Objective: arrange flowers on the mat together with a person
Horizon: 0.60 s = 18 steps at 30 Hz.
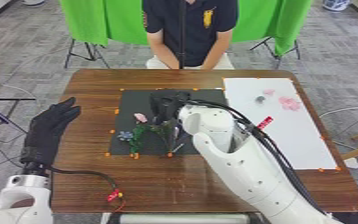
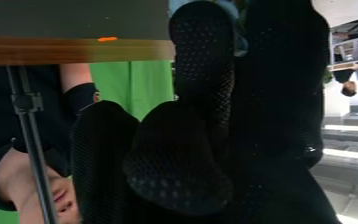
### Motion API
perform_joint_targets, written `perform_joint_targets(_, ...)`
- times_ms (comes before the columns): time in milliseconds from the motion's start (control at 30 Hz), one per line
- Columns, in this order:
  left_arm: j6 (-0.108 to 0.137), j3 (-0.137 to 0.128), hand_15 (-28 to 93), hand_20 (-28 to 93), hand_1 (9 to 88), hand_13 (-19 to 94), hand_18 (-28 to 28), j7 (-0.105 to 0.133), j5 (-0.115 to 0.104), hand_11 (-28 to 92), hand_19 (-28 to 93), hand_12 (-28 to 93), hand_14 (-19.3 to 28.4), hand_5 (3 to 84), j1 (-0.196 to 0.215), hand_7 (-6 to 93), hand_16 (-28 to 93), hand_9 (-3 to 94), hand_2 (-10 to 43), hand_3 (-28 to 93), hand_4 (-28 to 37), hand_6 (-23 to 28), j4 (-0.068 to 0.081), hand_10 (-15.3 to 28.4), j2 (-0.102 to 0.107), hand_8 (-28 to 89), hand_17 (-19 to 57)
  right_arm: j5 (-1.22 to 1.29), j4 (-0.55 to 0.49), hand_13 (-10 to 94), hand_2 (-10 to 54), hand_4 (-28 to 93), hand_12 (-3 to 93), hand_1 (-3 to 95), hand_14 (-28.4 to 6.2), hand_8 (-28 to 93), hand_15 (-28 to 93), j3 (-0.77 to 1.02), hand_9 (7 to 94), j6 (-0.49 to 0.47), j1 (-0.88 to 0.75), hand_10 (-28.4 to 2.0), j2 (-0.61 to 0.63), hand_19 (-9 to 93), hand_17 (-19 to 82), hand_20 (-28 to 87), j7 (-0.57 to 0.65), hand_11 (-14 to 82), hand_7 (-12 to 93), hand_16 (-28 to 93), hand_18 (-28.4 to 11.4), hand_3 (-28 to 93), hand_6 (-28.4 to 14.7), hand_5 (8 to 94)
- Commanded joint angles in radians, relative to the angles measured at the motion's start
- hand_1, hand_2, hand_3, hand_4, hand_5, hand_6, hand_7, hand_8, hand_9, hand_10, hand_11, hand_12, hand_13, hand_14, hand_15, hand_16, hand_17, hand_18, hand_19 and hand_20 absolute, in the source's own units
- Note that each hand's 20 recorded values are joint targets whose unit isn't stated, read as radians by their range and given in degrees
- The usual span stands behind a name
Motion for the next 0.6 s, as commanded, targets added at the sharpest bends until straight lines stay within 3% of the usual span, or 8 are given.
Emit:
perform_joint_targets(33,-0.011,-0.001,7,13,25.1,31,11.1,-0.002,0.004,12,6,13,17.5,45.6,0.006,4.6,2,43.5,9.1,58,-22.8,8.8,0.007,16.4,-0.006,-4,3.1,-0.034,0.009,94,-9.5,41,20.3,86.5,0.5,2,70,0.01,93.7,-0.002,-0.012,-10.0,-0.003,93,78,51,-0.027,34.2,15,18,-8.7,-28,1.5,78.8)
perform_joint_targets(600,-0.017,-0.004,7,12,25.7,30,11.3,-0.001,0.001,12,7,13,17.9,45.1,0.01,4.2,3,43.0,8.3,57,-20.5,8.9,0.005,16.3,-0.003,-3,2.8,-0.009,0.0,94,-9.5,43,19.6,81.9,0.4,0,70,0.023,93.7,-0.002,-0.008,-10.0,0.011,93,77,52,-0.019,34.5,15,18,-8.8,-28,2.0,74.7)
